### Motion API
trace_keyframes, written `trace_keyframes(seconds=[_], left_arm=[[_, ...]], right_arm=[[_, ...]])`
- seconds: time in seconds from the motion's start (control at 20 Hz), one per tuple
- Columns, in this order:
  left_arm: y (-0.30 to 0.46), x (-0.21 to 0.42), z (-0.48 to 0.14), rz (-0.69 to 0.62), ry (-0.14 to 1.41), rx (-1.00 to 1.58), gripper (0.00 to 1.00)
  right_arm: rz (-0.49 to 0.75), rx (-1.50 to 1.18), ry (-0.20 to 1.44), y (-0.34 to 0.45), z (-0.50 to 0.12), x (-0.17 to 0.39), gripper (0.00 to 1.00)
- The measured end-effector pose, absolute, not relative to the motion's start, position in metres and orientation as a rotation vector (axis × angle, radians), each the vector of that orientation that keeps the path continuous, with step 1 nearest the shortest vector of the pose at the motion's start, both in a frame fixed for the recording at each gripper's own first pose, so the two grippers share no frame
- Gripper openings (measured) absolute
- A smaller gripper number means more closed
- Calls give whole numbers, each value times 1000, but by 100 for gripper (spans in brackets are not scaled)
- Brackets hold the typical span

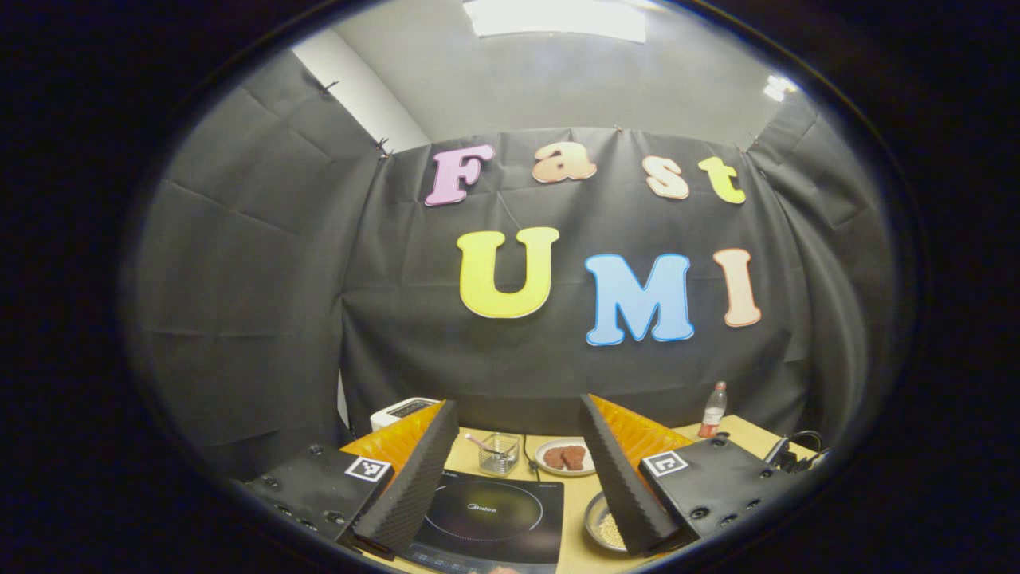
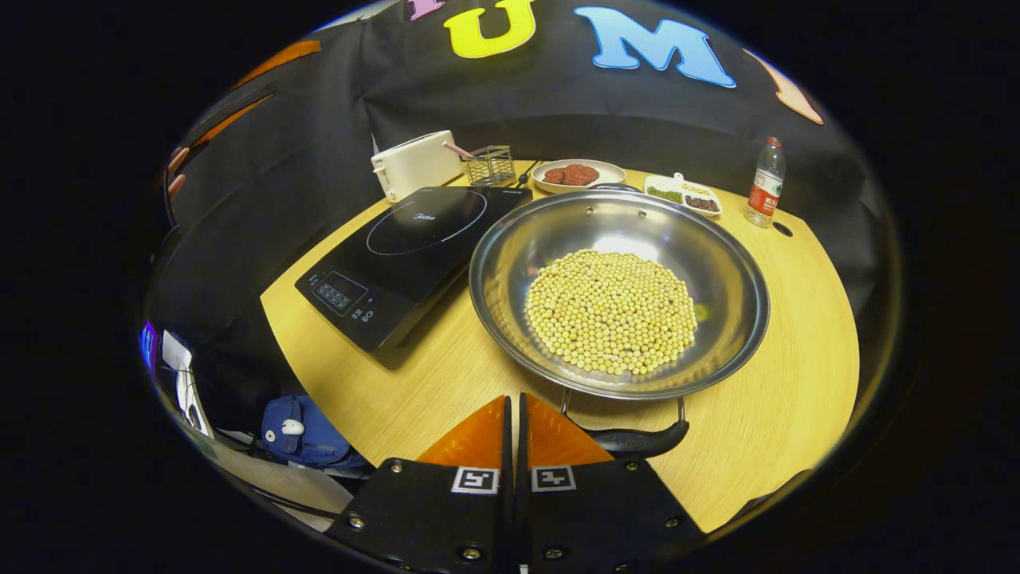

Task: First push the handle of the pot to place it horizontally, then grasp the pot with both hands and set it on the induction cooktop.

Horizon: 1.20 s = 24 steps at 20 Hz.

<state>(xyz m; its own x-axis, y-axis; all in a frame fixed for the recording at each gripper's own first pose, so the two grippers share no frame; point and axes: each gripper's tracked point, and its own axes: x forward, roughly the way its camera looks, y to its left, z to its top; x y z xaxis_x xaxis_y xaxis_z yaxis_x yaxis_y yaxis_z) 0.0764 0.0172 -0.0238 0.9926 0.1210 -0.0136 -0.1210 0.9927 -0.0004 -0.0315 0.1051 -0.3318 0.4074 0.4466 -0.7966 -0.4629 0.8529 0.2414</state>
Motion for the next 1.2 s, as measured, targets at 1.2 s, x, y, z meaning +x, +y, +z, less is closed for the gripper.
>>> trace_keyframes(seconds=[1.2], left_arm=[[2,115,-32,38,15,-40,100]], right_arm=[[317,-168,1157,2,-345,-1,1]])
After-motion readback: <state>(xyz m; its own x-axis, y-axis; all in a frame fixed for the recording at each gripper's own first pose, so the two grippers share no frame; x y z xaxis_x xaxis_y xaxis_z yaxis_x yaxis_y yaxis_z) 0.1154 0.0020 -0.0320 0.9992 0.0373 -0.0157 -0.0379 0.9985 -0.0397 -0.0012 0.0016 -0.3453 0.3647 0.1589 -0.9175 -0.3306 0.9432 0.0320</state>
